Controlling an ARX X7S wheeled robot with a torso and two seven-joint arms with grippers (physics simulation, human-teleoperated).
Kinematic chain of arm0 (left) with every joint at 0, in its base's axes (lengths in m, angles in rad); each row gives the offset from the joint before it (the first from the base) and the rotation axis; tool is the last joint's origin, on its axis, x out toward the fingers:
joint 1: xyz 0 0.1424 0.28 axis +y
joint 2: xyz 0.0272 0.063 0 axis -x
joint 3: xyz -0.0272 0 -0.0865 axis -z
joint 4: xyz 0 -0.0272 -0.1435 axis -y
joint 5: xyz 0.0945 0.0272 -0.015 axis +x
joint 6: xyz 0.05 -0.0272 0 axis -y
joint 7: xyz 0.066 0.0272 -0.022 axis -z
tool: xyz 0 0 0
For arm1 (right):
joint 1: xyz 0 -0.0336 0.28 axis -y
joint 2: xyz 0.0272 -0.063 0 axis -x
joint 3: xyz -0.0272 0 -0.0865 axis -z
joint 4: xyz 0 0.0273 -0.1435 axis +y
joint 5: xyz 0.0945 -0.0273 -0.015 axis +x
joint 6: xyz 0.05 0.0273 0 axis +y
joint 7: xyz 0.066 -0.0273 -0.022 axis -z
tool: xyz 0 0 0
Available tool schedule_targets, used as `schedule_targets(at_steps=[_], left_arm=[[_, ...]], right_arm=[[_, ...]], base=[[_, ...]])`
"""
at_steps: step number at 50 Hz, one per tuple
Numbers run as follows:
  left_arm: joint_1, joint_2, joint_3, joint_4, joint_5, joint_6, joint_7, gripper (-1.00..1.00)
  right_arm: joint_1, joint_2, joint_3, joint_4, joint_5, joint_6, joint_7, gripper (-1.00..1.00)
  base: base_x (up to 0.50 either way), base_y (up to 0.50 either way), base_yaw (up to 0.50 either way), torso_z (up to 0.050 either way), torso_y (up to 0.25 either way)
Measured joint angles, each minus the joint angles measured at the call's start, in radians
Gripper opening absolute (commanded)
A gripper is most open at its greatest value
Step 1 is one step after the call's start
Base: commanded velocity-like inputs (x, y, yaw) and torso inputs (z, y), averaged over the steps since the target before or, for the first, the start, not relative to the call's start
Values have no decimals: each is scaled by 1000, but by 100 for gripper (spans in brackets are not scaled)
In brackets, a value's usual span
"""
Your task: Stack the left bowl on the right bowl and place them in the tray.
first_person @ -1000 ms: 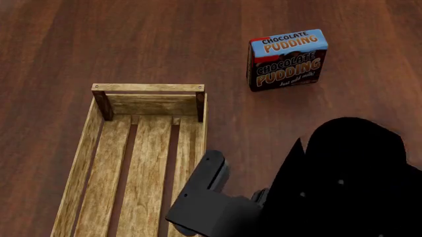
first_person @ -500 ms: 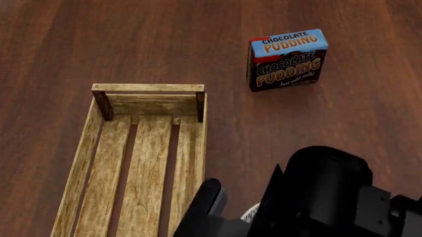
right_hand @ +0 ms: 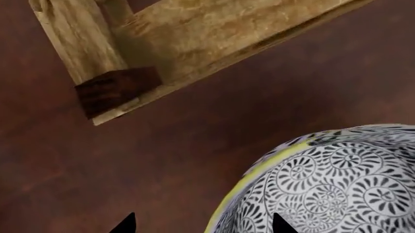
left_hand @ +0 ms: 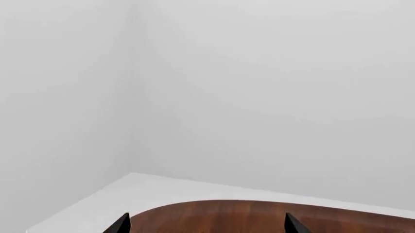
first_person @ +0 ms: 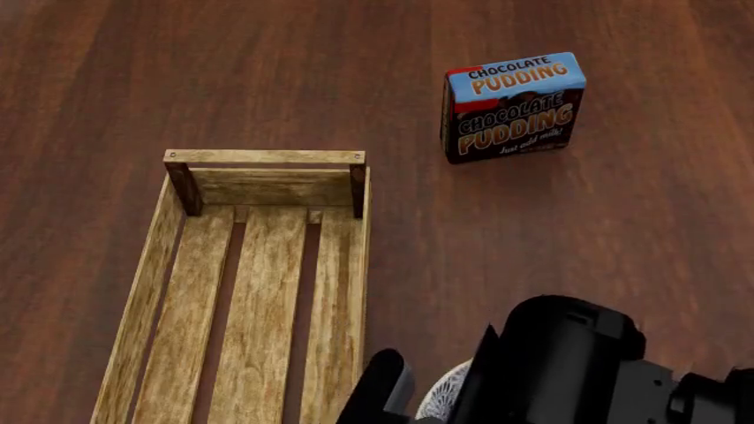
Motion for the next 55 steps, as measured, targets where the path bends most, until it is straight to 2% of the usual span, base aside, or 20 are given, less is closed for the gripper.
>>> schedule_targets(at_steps=[18,19,38,55], left_arm=[[15,0,10,0,21,12,-12,100],[16,0,10,0,23,12,-13,100],[22,0,10,0,32,19,-19,100],[35,0,18,0,54,38,-27,100]], right_arm=[[-33,3,-40,24,-24,-30,-13,100],[-35,3,-42,25,-24,-31,-13,-100],[-25,13,-50,22,-9,-31,15,-100],[43,54,-32,-49,162,5,220,-100]], base=[[0,0,0,0,0],[0,0,0,0,0],[1,0,0,0,0],[0,0,0,0,0]])
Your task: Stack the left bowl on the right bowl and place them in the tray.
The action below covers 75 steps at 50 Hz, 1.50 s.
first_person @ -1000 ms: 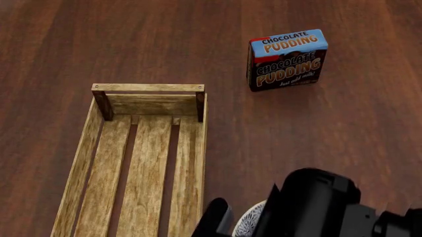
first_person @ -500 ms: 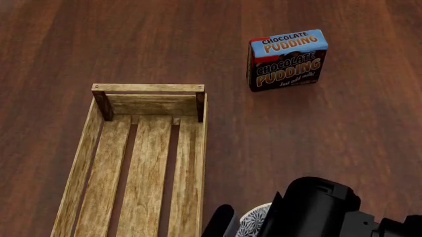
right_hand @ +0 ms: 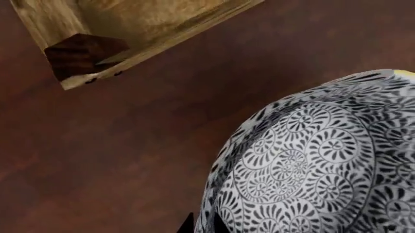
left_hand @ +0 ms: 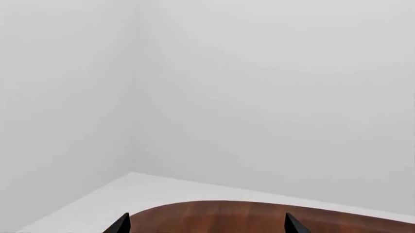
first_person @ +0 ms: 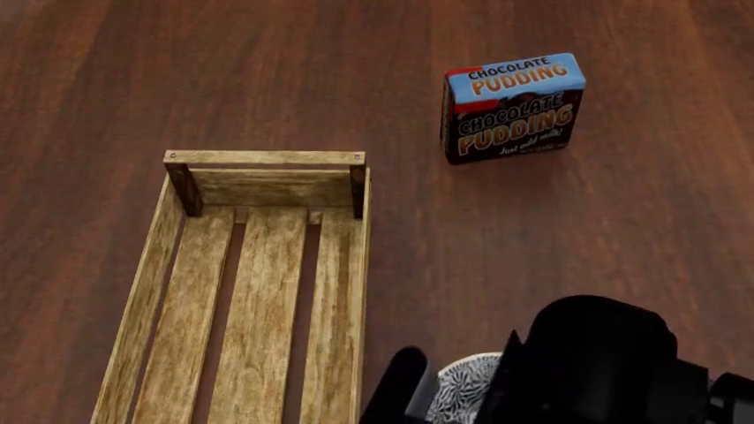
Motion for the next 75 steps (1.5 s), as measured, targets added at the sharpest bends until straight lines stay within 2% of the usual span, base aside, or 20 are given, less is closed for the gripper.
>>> schedule_targets(at_steps=[22,41,51,68,75], left_arm=[[20,0,10,0,26,21,-11,100],[27,0,9,-1,34,28,-16,100],[36,0,14,-1,47,37,-22,100],[33,0,3,-1,41,35,-22,100],[29,0,-3,0,36,32,-21,100]], right_arm=[[131,57,-40,-83,301,-6,253,-100],[349,101,-148,-121,515,21,437,-100],[491,94,-197,-100,574,71,466,-100],[727,114,-337,-88,581,111,391,-100],[786,131,-428,-72,637,121,461,-100]], base=[[0,0,0,0,0],[0,0,0,0,0],[0,0,0,0,0],[0,0,0,0,0],[0,0,0,0,0]])
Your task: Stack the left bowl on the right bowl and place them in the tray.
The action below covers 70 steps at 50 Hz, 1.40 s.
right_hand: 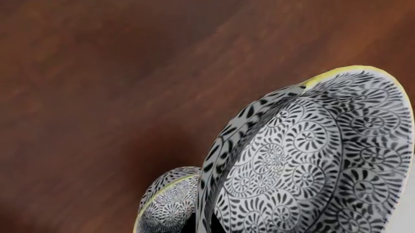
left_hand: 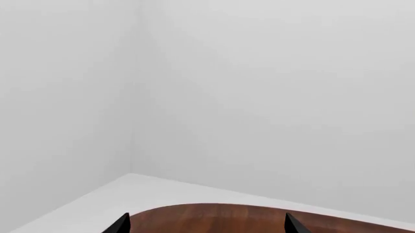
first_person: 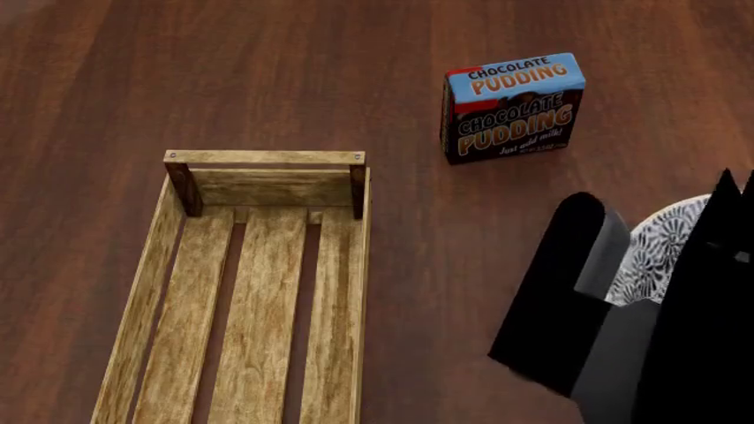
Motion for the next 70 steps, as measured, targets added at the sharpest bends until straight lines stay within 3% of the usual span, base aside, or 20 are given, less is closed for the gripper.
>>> schedule_targets(at_steps=[18,26,50,70], left_arm=[[9,0,2,0,12,9,-3,100],[13,0,2,0,13,10,-4,100],[21,0,-1,0,13,4,-6,100],[26,0,-3,0,13,-1,-8,100]], right_arm=[[49,41,-253,23,302,7,390,-100],[54,81,-319,20,358,8,468,-100],[32,181,-406,9,59,-10,199,-100],[-127,205,-373,35,-160,-79,65,-100]], base=[[0,0,0,0,0],[0,0,0,0,0],[0,0,0,0,0],[0,0,0,0,0]])
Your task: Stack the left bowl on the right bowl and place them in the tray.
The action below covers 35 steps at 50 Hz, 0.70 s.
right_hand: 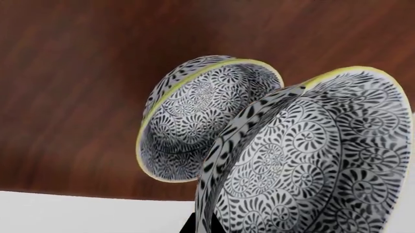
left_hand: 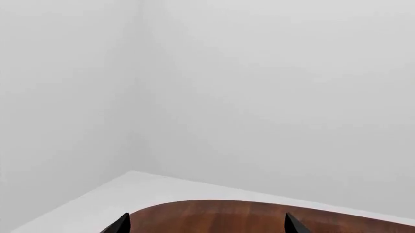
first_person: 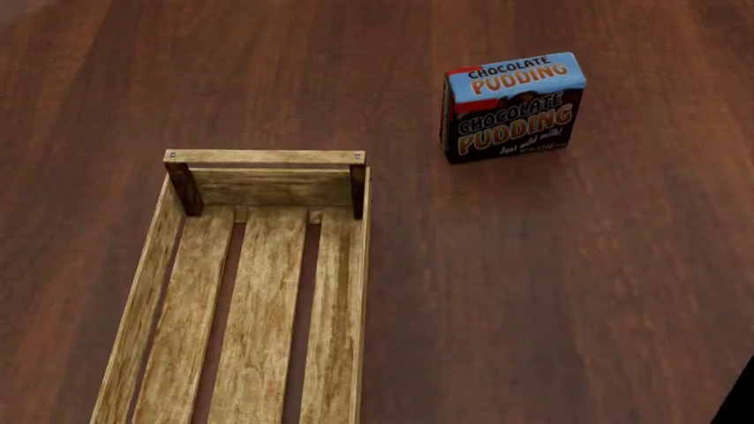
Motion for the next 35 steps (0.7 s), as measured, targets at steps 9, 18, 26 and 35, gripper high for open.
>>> schedule_targets(at_steps=[9,18,26,35], left_arm=[[2,0,-1,0,1,-3,-3,100],[3,0,-3,0,1,-5,-4,100],[8,0,-2,0,6,-3,-7,100],[12,0,-1,0,8,-2,-9,100]], right_arm=[[-71,0,9,10,-66,-47,-34,-100],[-125,9,10,11,-104,-89,-51,-100],[-159,20,2,15,-128,-114,-56,-100],[-198,26,-5,27,-155,-141,-64,-100]], base=[[0,0,0,0,0],[0,0,0,0,0],[0,0,0,0,0],[0,0,0,0,0]])
